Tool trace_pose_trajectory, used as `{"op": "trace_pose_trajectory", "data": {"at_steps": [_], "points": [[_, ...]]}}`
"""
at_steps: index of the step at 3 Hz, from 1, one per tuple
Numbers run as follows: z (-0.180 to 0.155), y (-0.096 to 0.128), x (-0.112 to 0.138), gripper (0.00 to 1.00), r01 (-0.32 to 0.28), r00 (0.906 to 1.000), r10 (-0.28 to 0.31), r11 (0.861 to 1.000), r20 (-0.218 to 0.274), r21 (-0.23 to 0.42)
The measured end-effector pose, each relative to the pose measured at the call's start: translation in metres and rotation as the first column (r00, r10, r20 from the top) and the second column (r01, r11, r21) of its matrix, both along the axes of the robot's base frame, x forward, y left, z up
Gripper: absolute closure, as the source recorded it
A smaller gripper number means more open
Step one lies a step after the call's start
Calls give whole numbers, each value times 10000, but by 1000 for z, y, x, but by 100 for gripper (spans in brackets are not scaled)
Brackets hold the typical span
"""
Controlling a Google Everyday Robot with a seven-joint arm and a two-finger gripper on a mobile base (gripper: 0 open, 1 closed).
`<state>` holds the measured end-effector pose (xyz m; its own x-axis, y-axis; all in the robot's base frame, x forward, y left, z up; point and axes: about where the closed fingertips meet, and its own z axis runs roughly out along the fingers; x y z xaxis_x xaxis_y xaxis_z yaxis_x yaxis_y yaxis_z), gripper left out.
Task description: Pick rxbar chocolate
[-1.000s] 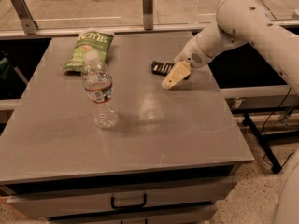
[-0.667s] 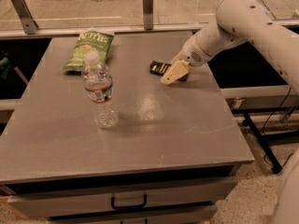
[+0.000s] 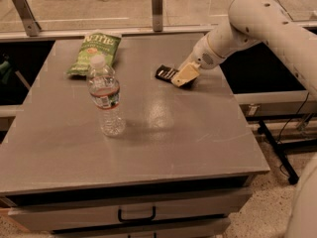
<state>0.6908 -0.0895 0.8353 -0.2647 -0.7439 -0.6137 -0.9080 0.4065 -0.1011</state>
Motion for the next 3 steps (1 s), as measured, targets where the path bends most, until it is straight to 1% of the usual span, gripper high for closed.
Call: {"op": "trace_pose_trajectory", "data": {"at_steps": [1, 2, 3], "points": [[36, 18, -46, 100, -1161, 9930, 1144, 9915, 307, 591], [100, 21, -103, 100, -2505, 9660, 2342, 9526, 1099, 1724], [108, 25, -110, 100, -2663, 9624, 2470, 9405, 1133, 2113]]}}
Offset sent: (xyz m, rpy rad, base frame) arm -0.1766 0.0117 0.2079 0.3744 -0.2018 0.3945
